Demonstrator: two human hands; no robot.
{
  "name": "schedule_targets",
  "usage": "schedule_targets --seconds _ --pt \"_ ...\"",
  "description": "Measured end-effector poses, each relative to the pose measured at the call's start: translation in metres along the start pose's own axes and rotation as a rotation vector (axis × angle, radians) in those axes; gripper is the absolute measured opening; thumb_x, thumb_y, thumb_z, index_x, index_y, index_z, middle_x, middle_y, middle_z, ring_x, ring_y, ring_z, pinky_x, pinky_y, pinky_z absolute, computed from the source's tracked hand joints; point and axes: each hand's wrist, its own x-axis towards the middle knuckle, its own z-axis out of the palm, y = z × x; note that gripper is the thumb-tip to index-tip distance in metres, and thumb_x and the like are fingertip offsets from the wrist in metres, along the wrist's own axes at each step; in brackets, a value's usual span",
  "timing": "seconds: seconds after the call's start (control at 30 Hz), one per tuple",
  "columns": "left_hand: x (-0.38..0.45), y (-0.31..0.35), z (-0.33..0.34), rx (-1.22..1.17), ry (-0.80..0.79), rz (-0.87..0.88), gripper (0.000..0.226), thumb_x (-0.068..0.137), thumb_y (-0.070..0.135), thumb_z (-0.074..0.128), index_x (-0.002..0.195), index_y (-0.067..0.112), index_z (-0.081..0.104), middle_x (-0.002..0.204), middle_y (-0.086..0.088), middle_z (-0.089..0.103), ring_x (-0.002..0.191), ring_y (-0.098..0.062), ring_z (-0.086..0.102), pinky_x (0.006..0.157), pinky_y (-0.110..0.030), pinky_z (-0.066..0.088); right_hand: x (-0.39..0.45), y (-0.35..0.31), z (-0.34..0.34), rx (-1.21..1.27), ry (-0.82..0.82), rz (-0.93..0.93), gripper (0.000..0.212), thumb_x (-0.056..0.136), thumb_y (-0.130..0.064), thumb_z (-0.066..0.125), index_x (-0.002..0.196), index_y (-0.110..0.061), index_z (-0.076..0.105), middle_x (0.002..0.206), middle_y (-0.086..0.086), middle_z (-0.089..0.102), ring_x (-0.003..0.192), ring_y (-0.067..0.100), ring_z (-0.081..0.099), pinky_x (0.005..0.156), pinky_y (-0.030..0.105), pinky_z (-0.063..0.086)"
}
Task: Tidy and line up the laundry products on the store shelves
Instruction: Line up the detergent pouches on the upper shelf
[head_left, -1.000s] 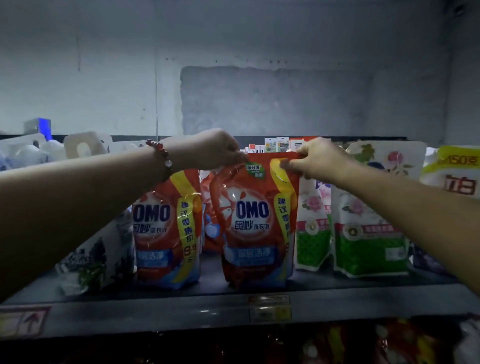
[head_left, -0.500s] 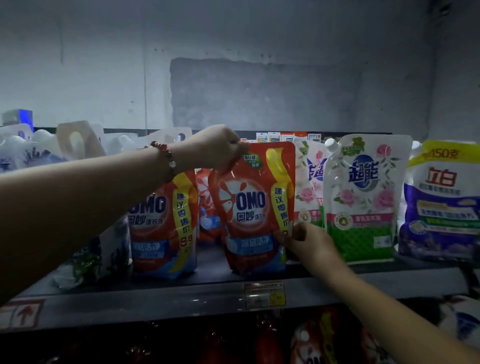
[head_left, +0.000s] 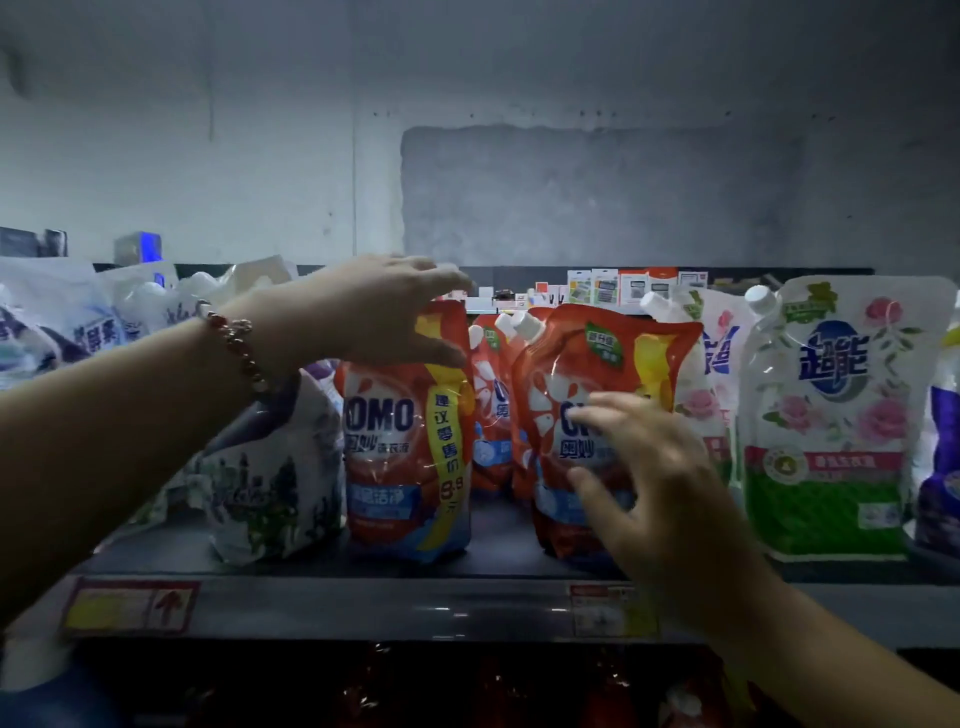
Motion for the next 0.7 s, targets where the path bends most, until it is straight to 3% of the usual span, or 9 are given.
schedule_targets --seconds 0.07,0.13,0.2,0.3,0.4,0.47,0.57,0.63,0.7 --pt "-0.009 -0.015 0.005 0.068 -0.048 -0.054 0.068 0.078 0.061 0.067 0.138 0.033 0.049 0.116 0.009 0.065 0.099 -0.013 0.061 0.076 -0.023 0.048 0.007 -0.028 0.016 0.065 -0.164 -0.018 0.041 0.093 -0.035 0.056 0.132 -0.023 0.055 0.130 -0.010 0.056 0.116 0.001 0.050 0.097 0.013 0.043" --pt "-0.012 -0.020 0.016 -0.031 -0.082 -0.102 0.044 0.081 0.049 0.068 0.117 0.025 0.061 0.091 0.012 0.067 0.075 -0.004 0.064 0.061 -0.015 0.049 0.018 -0.045 0.039 0.197 -0.403 0.228 0.062 0.094 -0.045 0.056 0.149 -0.027 0.032 0.143 -0.011 0.044 0.126 0.005 0.044 0.102 0.022 0.041" --pt "-0.010 -0.022 0.025 -0.212 -0.055 -0.137 0.035 0.082 0.045 0.067 0.103 0.017 0.064 0.078 0.011 0.065 0.068 -0.004 0.066 0.058 -0.016 0.051 0.029 -0.051 0.067 0.311 -0.581 0.482 0.084 0.091 -0.052 0.058 0.155 -0.034 0.007 0.151 -0.008 0.036 0.133 0.015 0.041 0.107 0.032 0.039" --pt "-0.011 -0.031 0.027 -0.510 -0.042 -0.222 0.021 0.091 0.039 0.063 0.093 0.018 0.066 0.082 0.001 0.073 0.075 -0.016 0.073 0.069 -0.028 0.060 0.031 -0.056 0.102 0.441 -0.519 0.610 0.091 0.090 -0.049 0.060 0.152 -0.039 -0.006 0.150 -0.003 0.039 0.131 0.021 0.045 0.108 0.041 0.040" --pt "-0.011 -0.034 0.029 -0.655 -0.035 -0.251 0.022 0.095 0.039 0.060 0.095 0.018 0.068 0.087 -0.003 0.075 0.080 -0.021 0.074 0.079 -0.040 0.062 0.022 -0.058 0.121 0.328 -0.421 0.605 0.091 0.094 -0.034 0.060 0.151 -0.039 -0.011 0.148 0.003 0.035 0.125 0.024 0.047 0.103 0.044 0.044" --pt "-0.008 -0.029 0.030 -0.717 -0.010 -0.254 0.020 0.096 0.037 0.059 0.094 0.018 0.067 0.088 -0.005 0.074 0.077 -0.020 0.074 0.075 -0.037 0.062 0.017 -0.056 0.123 0.208 -0.350 0.567 0.086 0.094 -0.023 0.058 0.150 -0.038 -0.006 0.143 0.005 0.038 0.118 0.023 0.050 0.098 0.045 0.048" --pt "-0.002 -0.019 0.032 -0.757 0.049 -0.246 0.013 0.095 0.033 0.061 0.087 0.023 0.064 0.086 -0.004 0.073 0.070 -0.015 0.073 0.066 -0.027 0.061 0.007 -0.049 0.119 0.217 -0.315 0.567 0.085 0.097 -0.014 0.049 0.150 -0.041 -0.012 0.153 0.003 0.027 0.131 0.021 0.039 0.105 0.041 0.041" --pt "0.004 -0.013 0.036 -0.727 0.130 -0.206 0.014 0.093 0.032 0.064 0.087 0.020 0.067 0.085 -0.002 0.072 0.070 -0.014 0.073 0.069 -0.031 0.062 0.002 -0.048 0.113 0.297 -0.285 0.610 0.086 0.098 -0.013 0.044 0.148 -0.046 -0.018 0.159 0.001 0.018 0.136 0.022 0.036 0.106 0.044 0.043" --pt "0.011 -0.006 0.041 -0.652 0.222 -0.188 0.021 0.092 0.033 0.067 0.095 0.013 0.073 0.085 0.000 0.073 0.069 -0.010 0.070 0.069 -0.031 0.061 -0.003 -0.055 0.107 0.270 -0.228 0.583 0.083 0.099 -0.019 0.046 0.152 -0.038 -0.015 0.160 0.004 0.015 0.140 0.027 0.034 0.108 0.042 0.041"
